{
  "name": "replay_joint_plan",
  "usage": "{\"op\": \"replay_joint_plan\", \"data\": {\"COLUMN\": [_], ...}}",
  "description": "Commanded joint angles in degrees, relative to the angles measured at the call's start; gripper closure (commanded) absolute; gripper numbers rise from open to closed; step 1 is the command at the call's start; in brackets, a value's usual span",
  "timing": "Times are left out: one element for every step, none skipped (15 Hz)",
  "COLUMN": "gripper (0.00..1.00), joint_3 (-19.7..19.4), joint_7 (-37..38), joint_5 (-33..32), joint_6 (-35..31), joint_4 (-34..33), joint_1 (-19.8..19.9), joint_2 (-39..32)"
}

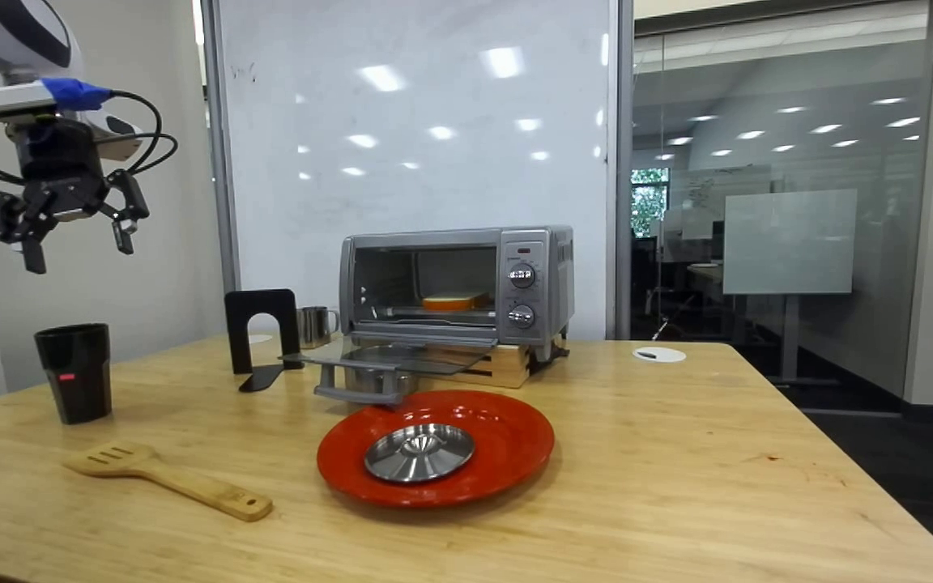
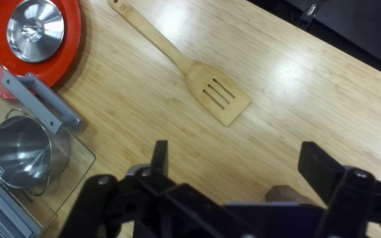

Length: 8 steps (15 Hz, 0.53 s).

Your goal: Use the spatula to take the bread slice out of the oven

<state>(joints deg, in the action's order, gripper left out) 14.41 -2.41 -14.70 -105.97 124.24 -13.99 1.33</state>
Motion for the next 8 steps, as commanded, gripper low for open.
{"op": "replay_joint_plan", "data": {"gripper": [0.0, 0.0, 0.0, 0.0, 0.0, 0.0, 0.0, 0.0], "joint_3": [-0.12, -0.43, -0.78, -1.27, -1.99, -2.86, -3.77, -4.9], "joint_7": [-6.37, -8.76, -11.02, -13.43, -15.86, -18.53, -20.75, -23.14], "joint_5": [0.18, -0.15, -0.47, -0.56, -0.49, -0.25, 0.11, 0.14], "joint_6": [-1.94, -2.83, -3.28, -3.78, -4.42, -5.67, -6.67, -8.43], "joint_4": [2.33, 3.34, 4.17, 5.05, 5.99, 7.07, 8.12, 9.69], "joint_1": [-0.16, 0.11, 0.33, 0.56, 0.88, 1.18, 1.36, 1.65], "joint_2": [3.39, 4.71, 5.87, 6.99, 8.05, 9.03, 10.0, 11.01]}}
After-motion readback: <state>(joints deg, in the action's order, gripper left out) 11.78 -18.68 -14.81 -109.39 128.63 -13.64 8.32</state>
